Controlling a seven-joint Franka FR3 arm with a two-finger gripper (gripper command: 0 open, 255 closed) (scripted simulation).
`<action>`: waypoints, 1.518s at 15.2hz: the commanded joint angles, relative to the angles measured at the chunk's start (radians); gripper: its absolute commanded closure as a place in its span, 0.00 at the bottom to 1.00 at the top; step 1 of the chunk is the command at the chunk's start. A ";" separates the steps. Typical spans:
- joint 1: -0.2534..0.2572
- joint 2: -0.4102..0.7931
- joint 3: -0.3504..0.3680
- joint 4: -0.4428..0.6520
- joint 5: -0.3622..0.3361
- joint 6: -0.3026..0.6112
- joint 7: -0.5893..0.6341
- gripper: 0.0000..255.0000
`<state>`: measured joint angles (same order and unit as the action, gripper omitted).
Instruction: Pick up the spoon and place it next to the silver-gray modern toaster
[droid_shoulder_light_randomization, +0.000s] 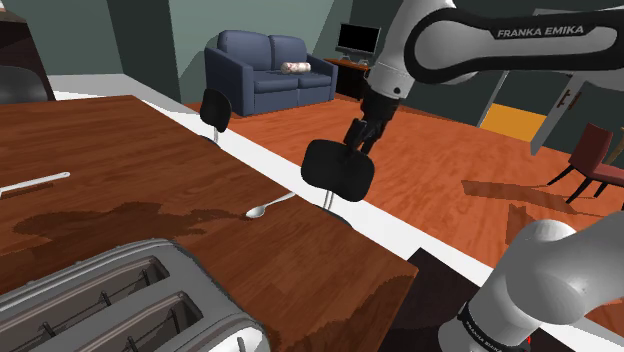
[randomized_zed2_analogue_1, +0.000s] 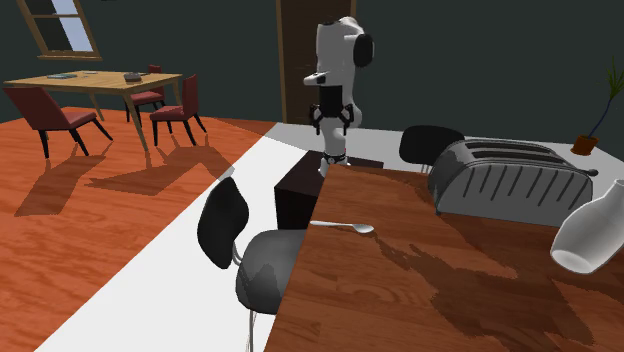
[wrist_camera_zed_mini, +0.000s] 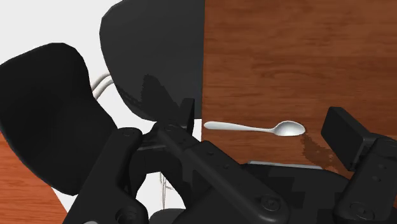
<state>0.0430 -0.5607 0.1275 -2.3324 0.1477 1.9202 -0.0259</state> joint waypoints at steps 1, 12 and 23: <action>0.004 0.064 0.037 0.002 -0.001 0.067 0.036 0.00; 0.005 0.448 0.197 0.160 -0.133 0.296 0.266 0.00; 0.094 0.879 0.220 0.478 -0.403 0.354 0.528 0.00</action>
<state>0.1258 0.2865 0.3506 -1.8829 -0.2356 2.2756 0.4844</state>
